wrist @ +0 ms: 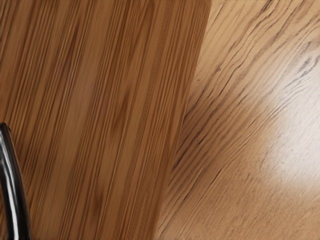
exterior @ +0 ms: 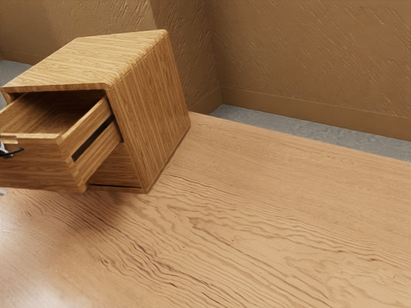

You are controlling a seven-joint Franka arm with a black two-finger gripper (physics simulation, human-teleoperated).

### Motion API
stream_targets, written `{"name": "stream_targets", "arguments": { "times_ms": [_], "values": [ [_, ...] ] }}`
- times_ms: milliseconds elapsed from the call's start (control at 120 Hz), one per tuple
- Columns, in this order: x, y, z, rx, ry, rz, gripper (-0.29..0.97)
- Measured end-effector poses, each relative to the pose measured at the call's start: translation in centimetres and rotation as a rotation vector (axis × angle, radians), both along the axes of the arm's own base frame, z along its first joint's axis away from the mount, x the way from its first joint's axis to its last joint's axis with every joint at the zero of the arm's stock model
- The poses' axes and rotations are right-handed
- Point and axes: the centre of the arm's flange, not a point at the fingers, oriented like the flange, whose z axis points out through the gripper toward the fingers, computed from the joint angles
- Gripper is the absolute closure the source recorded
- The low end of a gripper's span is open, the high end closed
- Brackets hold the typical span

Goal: Pull the drawer handle with one arm to open the drawer

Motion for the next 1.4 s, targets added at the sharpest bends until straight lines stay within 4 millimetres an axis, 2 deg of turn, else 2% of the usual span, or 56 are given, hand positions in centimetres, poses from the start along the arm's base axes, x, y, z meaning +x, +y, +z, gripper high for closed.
{"name": "stream_targets", "arguments": {
  "times_ms": [358,408,500,683,750,783,825,867,900,925,950,983,1017,1067,1100,1150,1233,1400],
  "values": [
    [-2.7,-0.1,-0.1,-0.011,-0.015,0.02,0.05],
    [-3.1,-0.3,0.1,-0.009,-0.019,0.024,0.1],
    [-3.7,-0.7,0.4,-0.012,-0.021,0.026,0.11],
    [-4.6,-2.1,1.4,0.003,-0.029,0.027,0.04],
    [-5.5,-3.4,3.0,0.033,-0.044,0.04,0.04],
    [-6.3,-5.1,5.3,0.076,-0.066,0.052,0.04],
    [-6.1,-8.9,10.1,0.155,-0.109,0.044,0.03],
    [-3.7,-15.8,16.2,0.243,-0.158,-0.016,0.02],
    [-0.5,-21.5,18.9,0.256,-0.173,-0.096,0.02],
    [3.4,-26.0,18.7,0.22,-0.147,-0.176,0.02],
    [6.7,-30.1,17.3,0.172,-0.108,-0.245,0.01],
    [10.2,-35.9,14.0,0.111,-0.021,-0.325,0.01],
    [11.8,-40.8,10.8,0.071,0.066,-0.364,0.01],
    [12.1,-45.1,8.0,0.037,0.157,-0.354,0.01],
    [11.9,-46.7,7.1,0.022,0.192,-0.324,0.0],
    [12.0,-47.2,6.1,0.005,0.228,-0.248,0.0],
    [12.7,-45.6,5.3,-0.038,0.261,-0.093,0.0],
    [13.0,-43.8,4.9,-0.104,0.276,0.133,0.0]
  ]
}}
